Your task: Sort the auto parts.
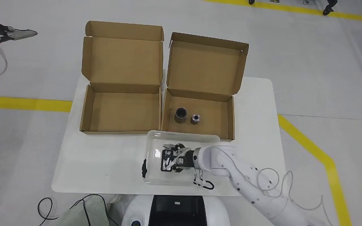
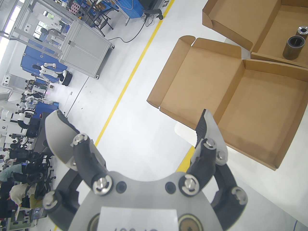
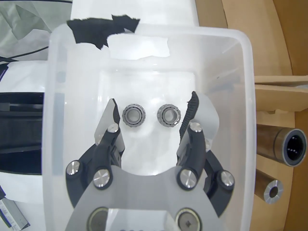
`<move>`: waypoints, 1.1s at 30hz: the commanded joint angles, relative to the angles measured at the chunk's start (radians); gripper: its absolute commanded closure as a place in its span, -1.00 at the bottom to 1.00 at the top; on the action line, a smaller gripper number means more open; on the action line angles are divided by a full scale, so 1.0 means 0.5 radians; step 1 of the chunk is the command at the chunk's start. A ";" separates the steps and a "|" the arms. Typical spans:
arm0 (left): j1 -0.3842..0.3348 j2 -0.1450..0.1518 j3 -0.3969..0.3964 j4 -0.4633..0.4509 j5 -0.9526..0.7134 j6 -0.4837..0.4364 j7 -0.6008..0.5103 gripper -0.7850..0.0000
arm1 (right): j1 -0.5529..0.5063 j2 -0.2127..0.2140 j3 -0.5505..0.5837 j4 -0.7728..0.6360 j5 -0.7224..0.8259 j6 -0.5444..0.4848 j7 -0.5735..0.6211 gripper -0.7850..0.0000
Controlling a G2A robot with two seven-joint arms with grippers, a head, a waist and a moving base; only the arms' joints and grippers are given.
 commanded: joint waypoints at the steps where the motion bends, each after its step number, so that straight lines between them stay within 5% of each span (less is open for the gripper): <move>1: 0.000 0.000 0.000 0.000 0.000 0.000 0.000 -1.00 | 0.012 -0.010 -0.016 0.029 -0.001 0.050 0.019 -0.15; 10: 0.000 0.000 0.000 0.000 0.000 0.000 0.000 -1.00 | 0.082 -0.063 -0.099 0.123 0.014 0.207 0.224 -0.14; 33: 0.000 0.000 0.000 0.000 0.000 0.000 0.000 -1.00 | 0.180 -0.147 -0.175 0.303 0.045 0.296 0.257 0.07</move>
